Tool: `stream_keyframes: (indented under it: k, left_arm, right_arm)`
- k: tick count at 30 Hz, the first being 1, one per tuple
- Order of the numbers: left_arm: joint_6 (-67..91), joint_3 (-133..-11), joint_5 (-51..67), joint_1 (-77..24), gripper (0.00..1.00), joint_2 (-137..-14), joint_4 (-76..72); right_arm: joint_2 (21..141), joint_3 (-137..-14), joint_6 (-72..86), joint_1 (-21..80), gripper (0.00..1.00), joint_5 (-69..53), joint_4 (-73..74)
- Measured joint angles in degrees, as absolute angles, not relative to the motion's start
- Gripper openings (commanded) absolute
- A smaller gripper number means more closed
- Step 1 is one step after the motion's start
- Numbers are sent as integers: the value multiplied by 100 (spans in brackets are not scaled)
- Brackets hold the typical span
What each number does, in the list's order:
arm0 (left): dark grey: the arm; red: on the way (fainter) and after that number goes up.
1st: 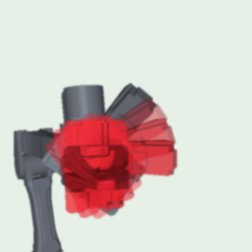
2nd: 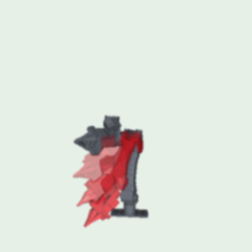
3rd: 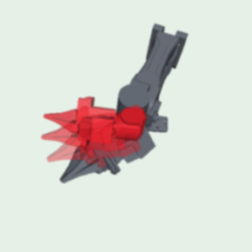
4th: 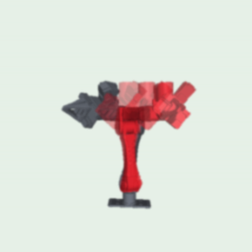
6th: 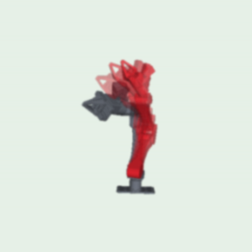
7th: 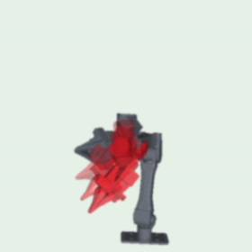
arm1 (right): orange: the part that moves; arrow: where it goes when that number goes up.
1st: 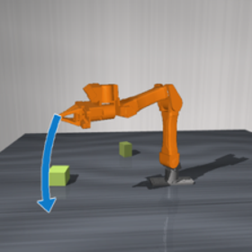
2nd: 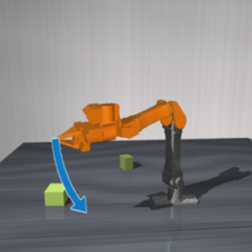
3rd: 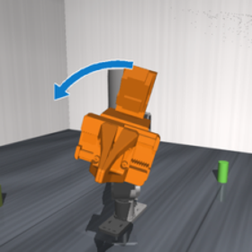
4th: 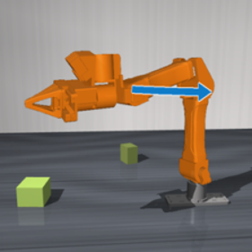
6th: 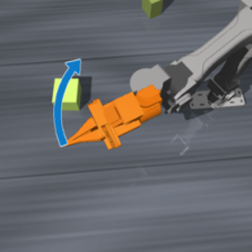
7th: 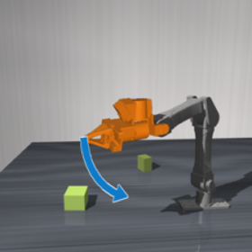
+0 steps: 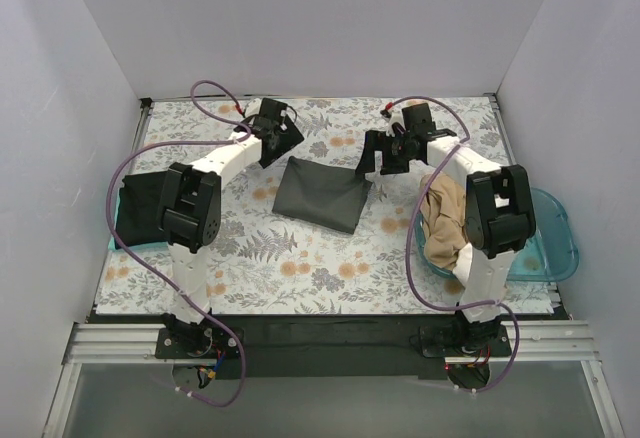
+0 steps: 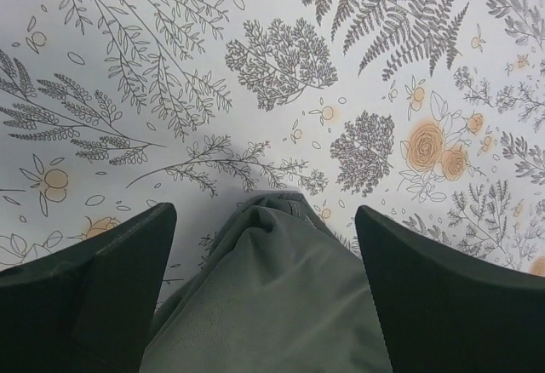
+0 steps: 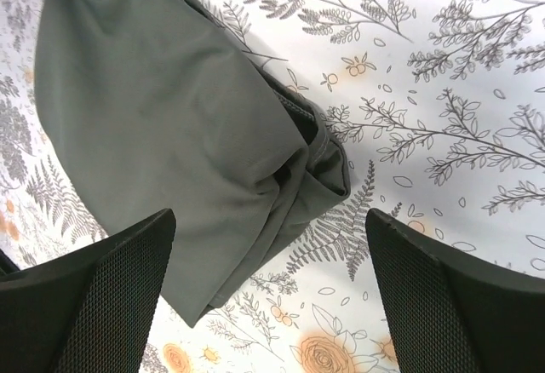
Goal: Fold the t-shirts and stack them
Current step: Fold the tshirt
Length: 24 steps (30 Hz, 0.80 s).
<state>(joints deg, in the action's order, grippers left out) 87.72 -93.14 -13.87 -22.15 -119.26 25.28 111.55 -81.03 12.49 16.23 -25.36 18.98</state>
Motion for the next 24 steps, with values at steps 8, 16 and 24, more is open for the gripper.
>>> stream_keyframes:
  k: [8,16,24]
  left_arm:
    - [8672,-8532,-843,-2123,89,-11115,2274]
    - [8698,-8044,222,-2202,91,-10794,1804]
    - [8781,-7743,825,-2362,92,-11345,1487]
  right_arm:
    - [10038,-7389,1262,1804,98,-2751,1608]
    - [10221,-7275,1540,2434,98,-2930,1044]
    - [11297,-7369,1708,2390,98,-2567,886]
